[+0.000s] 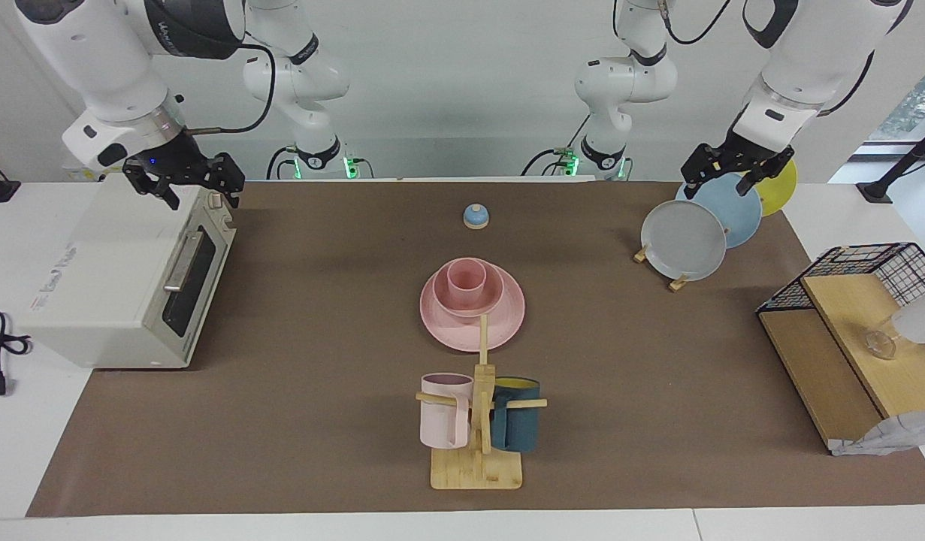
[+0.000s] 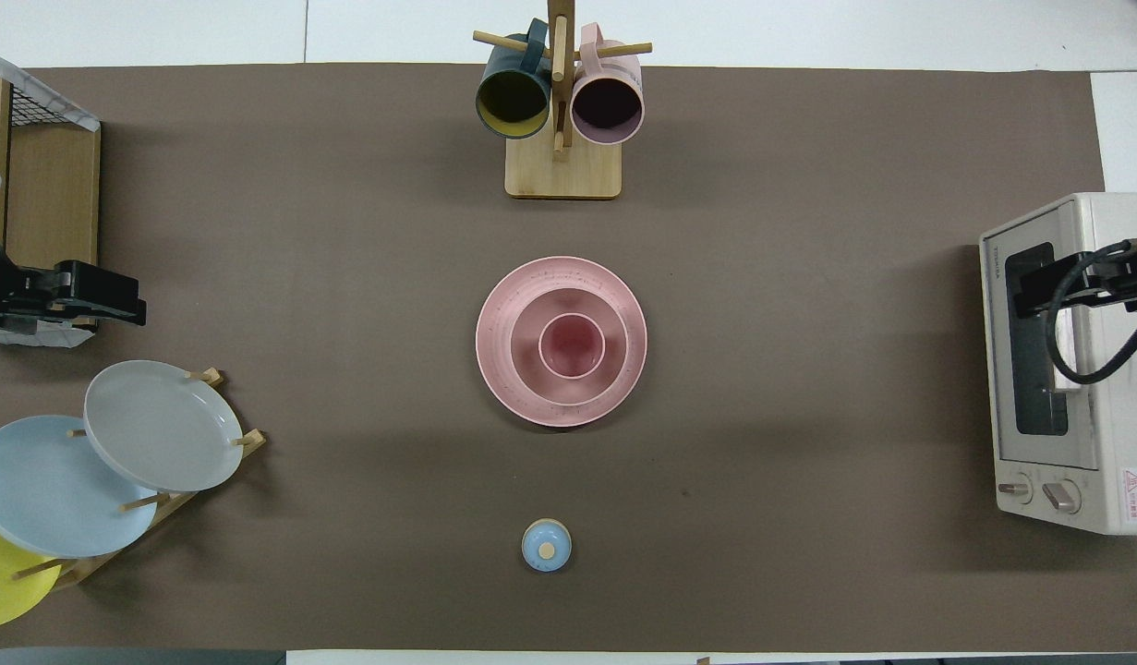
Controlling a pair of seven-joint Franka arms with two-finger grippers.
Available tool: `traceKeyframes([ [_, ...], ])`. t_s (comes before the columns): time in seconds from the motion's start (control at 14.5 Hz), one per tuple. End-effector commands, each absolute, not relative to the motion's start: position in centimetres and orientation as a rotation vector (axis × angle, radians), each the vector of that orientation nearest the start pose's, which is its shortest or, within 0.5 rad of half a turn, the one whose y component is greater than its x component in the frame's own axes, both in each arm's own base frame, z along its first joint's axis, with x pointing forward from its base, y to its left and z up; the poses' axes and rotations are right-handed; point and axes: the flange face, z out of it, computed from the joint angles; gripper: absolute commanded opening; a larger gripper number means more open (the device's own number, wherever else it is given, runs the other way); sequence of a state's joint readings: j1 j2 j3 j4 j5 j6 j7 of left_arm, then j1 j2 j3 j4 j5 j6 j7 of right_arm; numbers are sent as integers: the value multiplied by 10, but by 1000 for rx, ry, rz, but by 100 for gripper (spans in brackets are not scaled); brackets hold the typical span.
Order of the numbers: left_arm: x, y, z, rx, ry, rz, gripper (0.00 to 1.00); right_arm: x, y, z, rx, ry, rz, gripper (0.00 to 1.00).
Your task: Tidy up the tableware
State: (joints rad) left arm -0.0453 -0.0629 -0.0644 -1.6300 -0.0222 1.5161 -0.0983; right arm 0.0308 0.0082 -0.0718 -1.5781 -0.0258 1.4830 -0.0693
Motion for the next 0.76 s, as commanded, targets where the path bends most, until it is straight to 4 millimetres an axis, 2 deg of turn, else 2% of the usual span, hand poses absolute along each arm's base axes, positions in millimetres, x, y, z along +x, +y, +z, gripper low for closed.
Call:
traceKeyframes([
  [0.0, 527, -59, 627, -3157, 45, 107, 100, 540, -29, 612, -3132, -62, 173, 100],
  [0.69, 528, -59, 626, -3157, 35, 103, 100, 540, -29, 612, -3132, -62, 173, 100],
])
